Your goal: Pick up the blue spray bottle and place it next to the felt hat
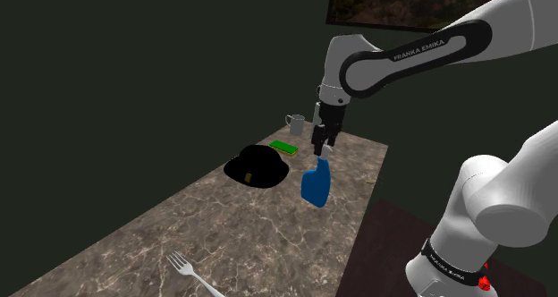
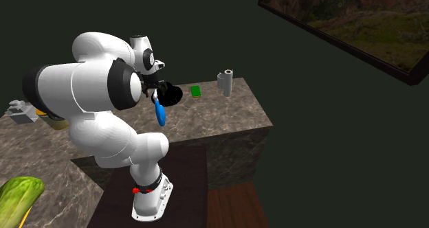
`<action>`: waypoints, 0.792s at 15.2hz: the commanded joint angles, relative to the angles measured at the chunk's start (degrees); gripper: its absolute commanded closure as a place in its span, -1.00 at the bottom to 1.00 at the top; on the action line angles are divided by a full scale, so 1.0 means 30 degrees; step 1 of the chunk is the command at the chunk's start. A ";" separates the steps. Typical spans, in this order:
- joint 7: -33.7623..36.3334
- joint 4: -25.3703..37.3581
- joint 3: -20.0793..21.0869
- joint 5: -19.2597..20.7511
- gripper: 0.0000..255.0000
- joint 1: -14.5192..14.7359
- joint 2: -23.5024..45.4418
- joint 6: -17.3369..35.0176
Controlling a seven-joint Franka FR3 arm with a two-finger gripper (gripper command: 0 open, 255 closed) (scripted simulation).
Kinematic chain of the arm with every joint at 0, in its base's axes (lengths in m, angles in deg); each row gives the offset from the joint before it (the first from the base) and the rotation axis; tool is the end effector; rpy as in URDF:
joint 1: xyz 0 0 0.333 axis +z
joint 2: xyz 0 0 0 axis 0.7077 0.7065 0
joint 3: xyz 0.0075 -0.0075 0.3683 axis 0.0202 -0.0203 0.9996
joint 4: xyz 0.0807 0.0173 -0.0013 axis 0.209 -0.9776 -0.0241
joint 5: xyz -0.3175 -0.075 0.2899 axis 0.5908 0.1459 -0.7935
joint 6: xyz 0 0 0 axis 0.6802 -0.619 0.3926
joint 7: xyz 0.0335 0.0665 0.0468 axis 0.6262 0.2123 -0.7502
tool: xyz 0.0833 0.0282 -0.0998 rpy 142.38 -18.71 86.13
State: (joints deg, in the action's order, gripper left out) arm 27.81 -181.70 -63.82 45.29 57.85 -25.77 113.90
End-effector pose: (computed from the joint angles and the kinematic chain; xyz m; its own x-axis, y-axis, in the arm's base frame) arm 0.4245 0.0415 0.4310 0.9964 0.0841 -0.0082 0.0841 -0.9965 -0.0041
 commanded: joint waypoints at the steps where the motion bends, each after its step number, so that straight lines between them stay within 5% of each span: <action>1: 0.0008 0.0470 0.0031 -0.0005 -1.00 0.0002 -0.0233 -0.0703; 4: 0.0018 0.1899 0.0111 -0.0031 -1.00 0.0011 -0.0715 -0.2612; 12: 0.0017 0.1897 0.0111 -0.0031 -1.00 0.0010 -0.0714 -0.2608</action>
